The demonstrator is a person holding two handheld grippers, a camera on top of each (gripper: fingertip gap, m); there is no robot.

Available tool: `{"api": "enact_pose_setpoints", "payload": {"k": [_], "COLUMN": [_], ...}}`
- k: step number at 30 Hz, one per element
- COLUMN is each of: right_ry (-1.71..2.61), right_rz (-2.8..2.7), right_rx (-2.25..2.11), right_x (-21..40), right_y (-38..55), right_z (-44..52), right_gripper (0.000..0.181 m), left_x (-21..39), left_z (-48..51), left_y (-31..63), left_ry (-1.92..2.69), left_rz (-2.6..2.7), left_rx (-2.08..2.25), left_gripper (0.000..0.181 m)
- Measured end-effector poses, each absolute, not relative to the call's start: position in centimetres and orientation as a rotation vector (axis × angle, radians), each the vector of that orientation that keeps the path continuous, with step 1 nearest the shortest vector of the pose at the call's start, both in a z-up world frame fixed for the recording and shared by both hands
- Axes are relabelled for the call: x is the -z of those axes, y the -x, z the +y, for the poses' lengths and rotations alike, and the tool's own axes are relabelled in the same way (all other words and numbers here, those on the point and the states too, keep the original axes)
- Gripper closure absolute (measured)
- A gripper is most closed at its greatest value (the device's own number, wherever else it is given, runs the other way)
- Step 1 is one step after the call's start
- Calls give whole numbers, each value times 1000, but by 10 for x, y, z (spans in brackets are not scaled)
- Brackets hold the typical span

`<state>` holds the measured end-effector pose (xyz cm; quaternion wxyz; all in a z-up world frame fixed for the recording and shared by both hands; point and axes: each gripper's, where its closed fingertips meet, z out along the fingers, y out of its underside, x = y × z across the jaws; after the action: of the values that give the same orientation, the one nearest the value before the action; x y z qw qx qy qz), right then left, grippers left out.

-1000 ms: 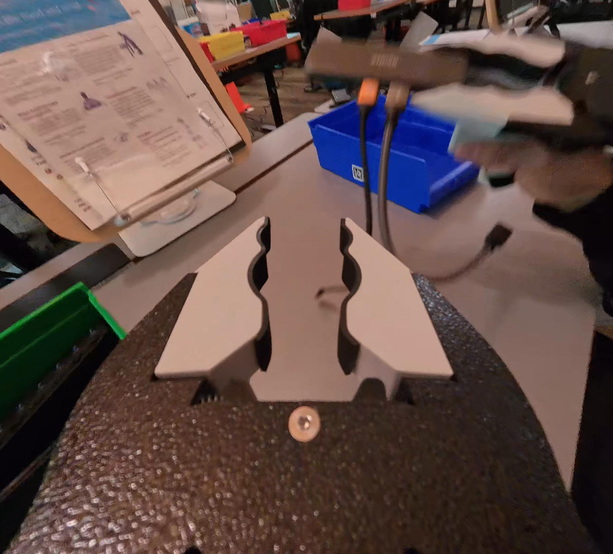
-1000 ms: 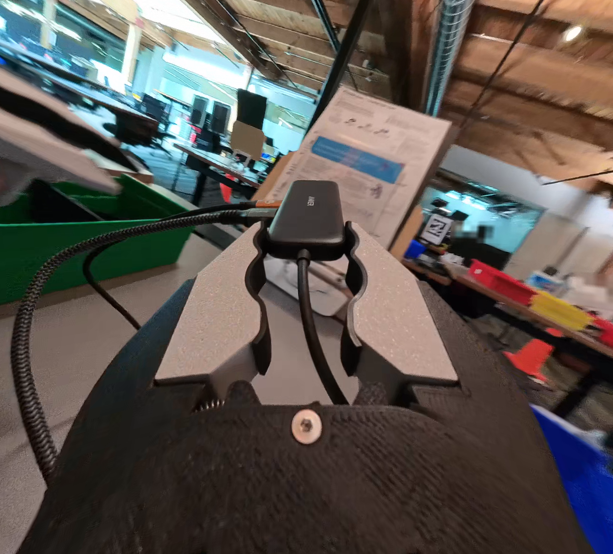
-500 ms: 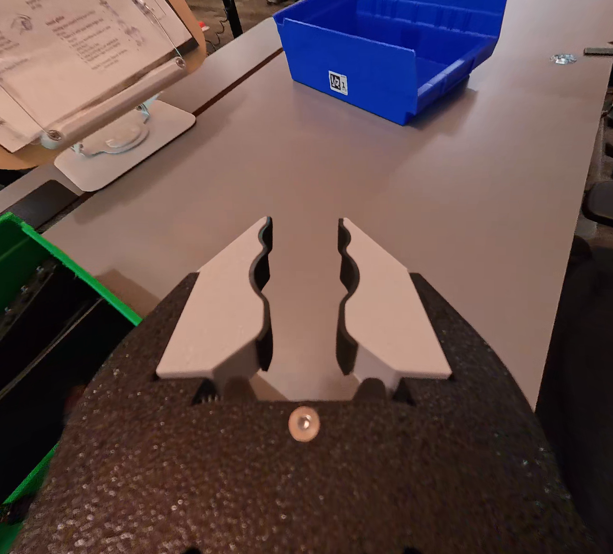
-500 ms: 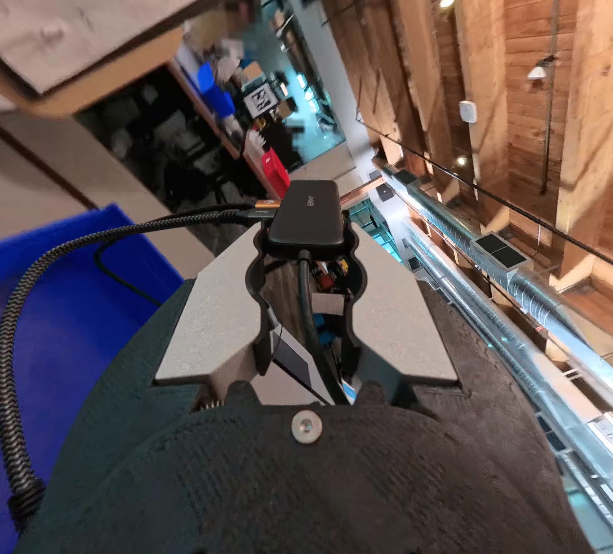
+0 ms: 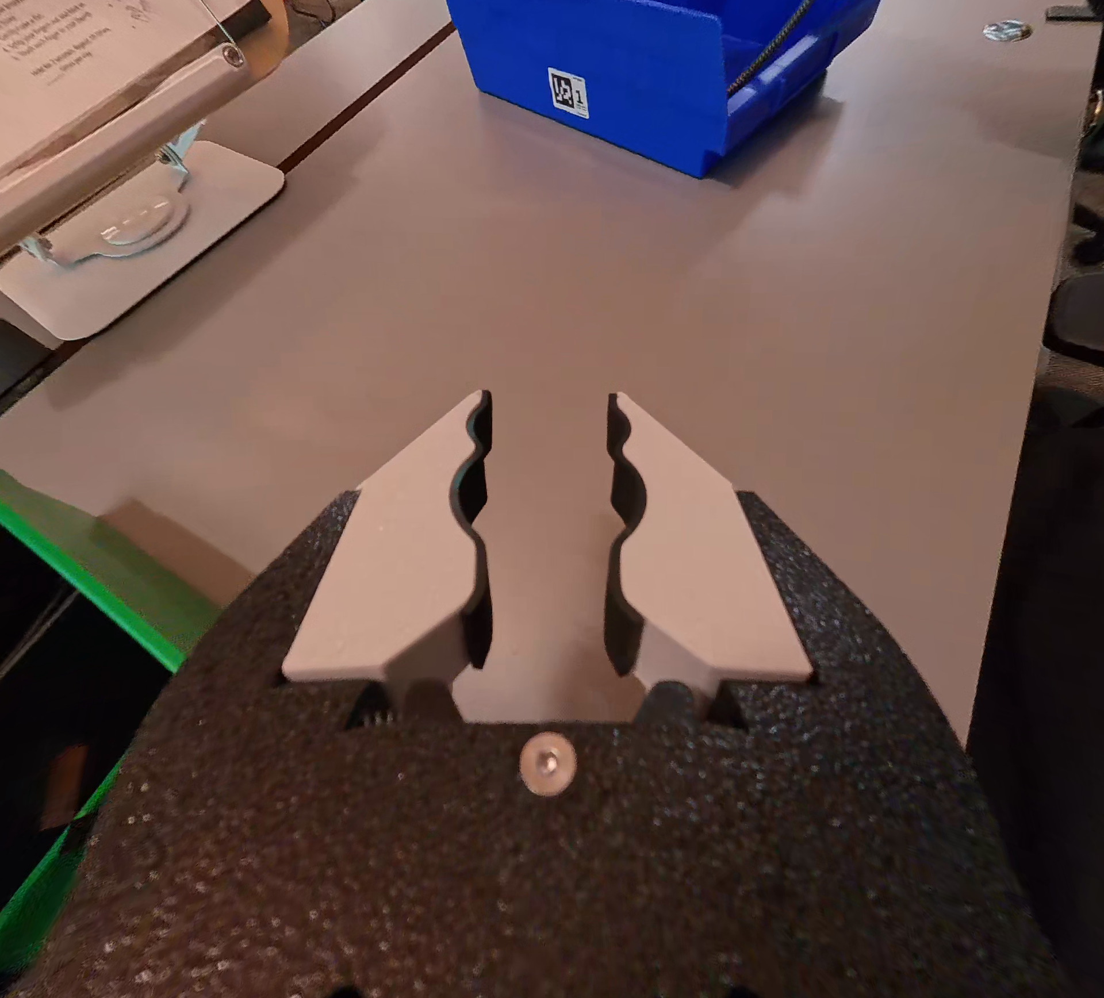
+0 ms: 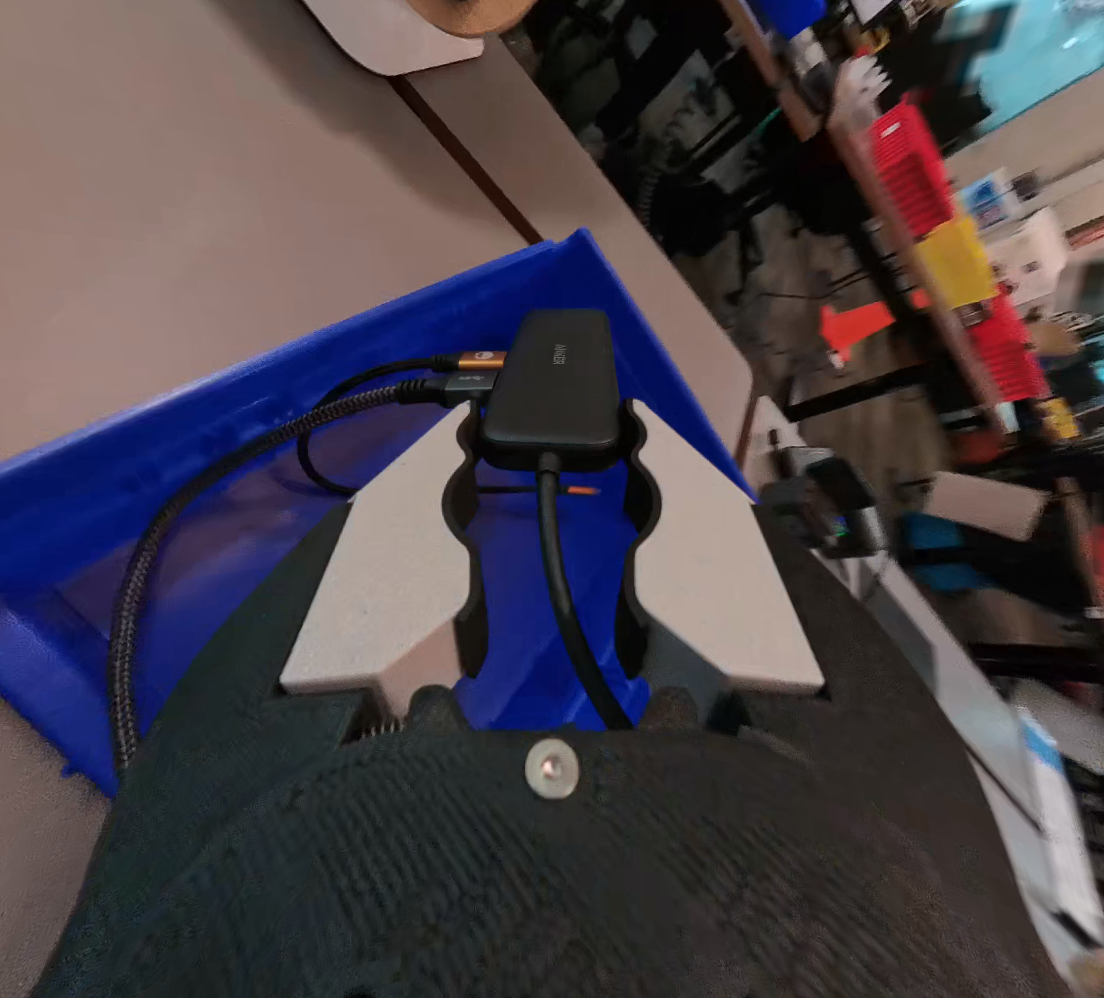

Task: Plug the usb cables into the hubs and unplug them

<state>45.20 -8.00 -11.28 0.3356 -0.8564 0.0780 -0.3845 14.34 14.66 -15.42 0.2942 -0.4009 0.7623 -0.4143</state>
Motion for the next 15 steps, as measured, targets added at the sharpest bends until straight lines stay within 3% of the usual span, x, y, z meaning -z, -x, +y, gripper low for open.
{"api": "enact_pose_setpoints", "payload": {"k": [1,10,15], "right_ry": [2243,2566,2497], "right_rz": [219,101,94], "right_rx": [974,999,1047], "right_x": [120,194,157], "right_y": [-455,-468,-466], "right_z": [-79,-88,-97], "right_gripper": [135,134,125], "left_x": [157,178,171], "left_z": [145,142,149], "left_y": [-144,-143,-139], "left_ry": [1067,1112,1129], "left_rz": [2036,2106,2067], "left_rx": [1103,1067,1071], "left_gripper": [144,144,143]}}
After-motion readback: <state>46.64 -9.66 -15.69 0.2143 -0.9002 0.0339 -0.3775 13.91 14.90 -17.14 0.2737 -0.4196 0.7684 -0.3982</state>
